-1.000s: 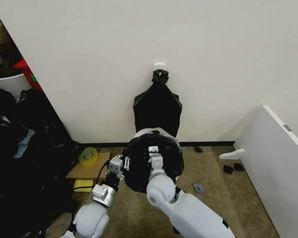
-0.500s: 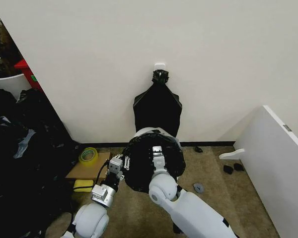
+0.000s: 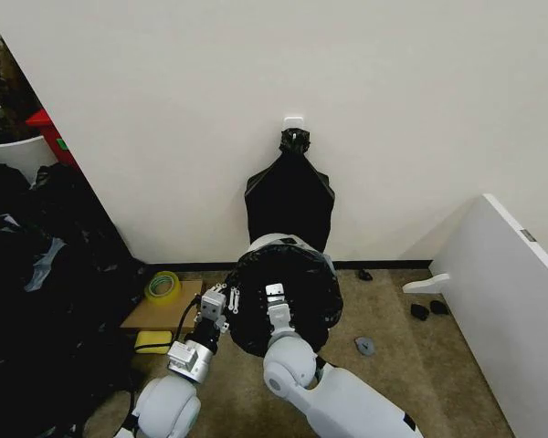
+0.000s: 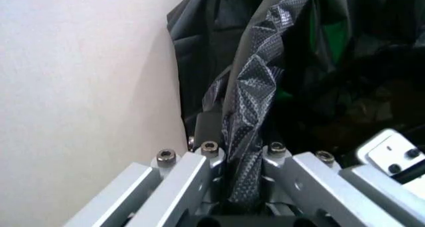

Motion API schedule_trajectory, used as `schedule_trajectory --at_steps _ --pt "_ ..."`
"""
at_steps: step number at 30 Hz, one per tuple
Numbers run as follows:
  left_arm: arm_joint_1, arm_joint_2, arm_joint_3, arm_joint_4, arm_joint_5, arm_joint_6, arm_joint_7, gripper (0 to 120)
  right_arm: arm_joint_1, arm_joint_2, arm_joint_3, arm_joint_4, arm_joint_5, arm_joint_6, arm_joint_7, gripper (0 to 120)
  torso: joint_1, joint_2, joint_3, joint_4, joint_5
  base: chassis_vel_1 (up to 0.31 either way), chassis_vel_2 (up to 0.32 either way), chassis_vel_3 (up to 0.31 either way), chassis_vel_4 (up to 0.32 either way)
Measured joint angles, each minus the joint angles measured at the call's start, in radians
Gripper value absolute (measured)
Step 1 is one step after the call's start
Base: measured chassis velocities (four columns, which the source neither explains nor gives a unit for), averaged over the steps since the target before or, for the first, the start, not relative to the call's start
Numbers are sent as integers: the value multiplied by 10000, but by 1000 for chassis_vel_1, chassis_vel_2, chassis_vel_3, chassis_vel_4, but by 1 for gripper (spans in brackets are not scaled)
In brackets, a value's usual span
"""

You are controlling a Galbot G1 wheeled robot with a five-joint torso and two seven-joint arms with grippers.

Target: Place the garbage bag over the trash bin.

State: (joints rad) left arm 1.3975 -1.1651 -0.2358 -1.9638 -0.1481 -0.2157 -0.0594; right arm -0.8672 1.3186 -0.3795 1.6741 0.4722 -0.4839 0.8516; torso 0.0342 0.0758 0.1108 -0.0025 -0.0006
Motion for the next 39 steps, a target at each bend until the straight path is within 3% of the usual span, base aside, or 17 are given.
schedule_trajectory --at_steps 3,8,14,19,20,22,23,24,26,27,28,31,33,35,36,38,39 --pt "-19 -36 -3 36 0 0 -1 2 -43 -122 -31 204 -132 16 -29 0 0 0 0 -3 -1 0 0 0 0" --pt "-39 -91 12 45 -2 0 -1 2 -216 -215 -312 884 854 651 -510 0 0 0 0 1 0 0 0 0 0" --pt "-46 -35 -197 -30 -122 4 -24 2 -273 -226 -414 657 617 -105 -30 0 0 0 0 1 0 0 0 0 0" --pt "-63 3 -261 -21 -209 12 -80 2 -261 -343 -319 704 428 -41 -58 0 0 0 0 0 0 0 0 0 0" --pt "-84 -2 -269 -4 -288 37 -103 2 -283 -426 -335 857 428 314 -360 0 0 0 0 0 -1 0 0 0 0" --pt "-139 -48 -274 5 -639 184 -188 2 -462 -621 -459 1118 39 2001 -1644 0 0 0 0 1 0 0 0 0 0" --pt "-139 -48 -274 5 -639 184 -188 2 -462 -621 -459 1118 39 2001 -1644 0 0 0 0 1 0 0 0 0 0" --pt "-166 -64 -275 6 -805 272 -227 2 -563 -707 -486 1147 -357 2850 -2304 1 0 0 0 2 1 0 0 0 0" --pt "-241 -105 -297 30 -1403 582 -405 2 -858 -928 -444 962 -1557 5352 -4006 11 0 0 0 -1 0 0 0 0 0" --pt "-262 -114 -314 34 -1626 721 -494 2 -972 -1000 -342 843 -1894 6151 -4682 15 0 0 0 0 1 0 0 0 0" --pt "-262 -114 -314 34 -1626 721 -494 2 -972 -1000 -342 843 -1894 6151 -4682 15 0 0 0 0 1 0 0 0 0" --pt "-404 -163 -443 18 -2797 1671 -1176 2 -1545 -1268 323 605 -2465 8621 -7533 30 0 0 0 1 1 0 0 0 0" --pt "-437 -177 -468 3 -3066 1890 -1346 2 -1691 -1300 472 637 -2483 8983 -7957 30 0 0 0 0 0 0 0 0 0" --pt "-552 -207 -601 -24 -3880 2700 -1924 2 -2297 -1352 1140 1005 -2931 9735 -8733 43 0 0 -1 0 1 0 0 0 0" --pt "-598 -219 -656 -46 -4224 3071 -2200 2 -2615 -1339 1428 1243 -3602 9776 -8497 49 0 0 0 0 -1 0 0 0 0" --pt "-598 -219 -656 -46 -4224 3071 -2200 2 -2615 -1339 1428 1243 -3602 9776 -8497 49 0 0 0 0 -1 0 0 0 0" --pt "-648 -231 -733 -65 -4675 3458 -2510 2 -3036 -1280 1726 1573 -4598 9622 -7737 55 0 0 0 -2 0 0 0 0 0"
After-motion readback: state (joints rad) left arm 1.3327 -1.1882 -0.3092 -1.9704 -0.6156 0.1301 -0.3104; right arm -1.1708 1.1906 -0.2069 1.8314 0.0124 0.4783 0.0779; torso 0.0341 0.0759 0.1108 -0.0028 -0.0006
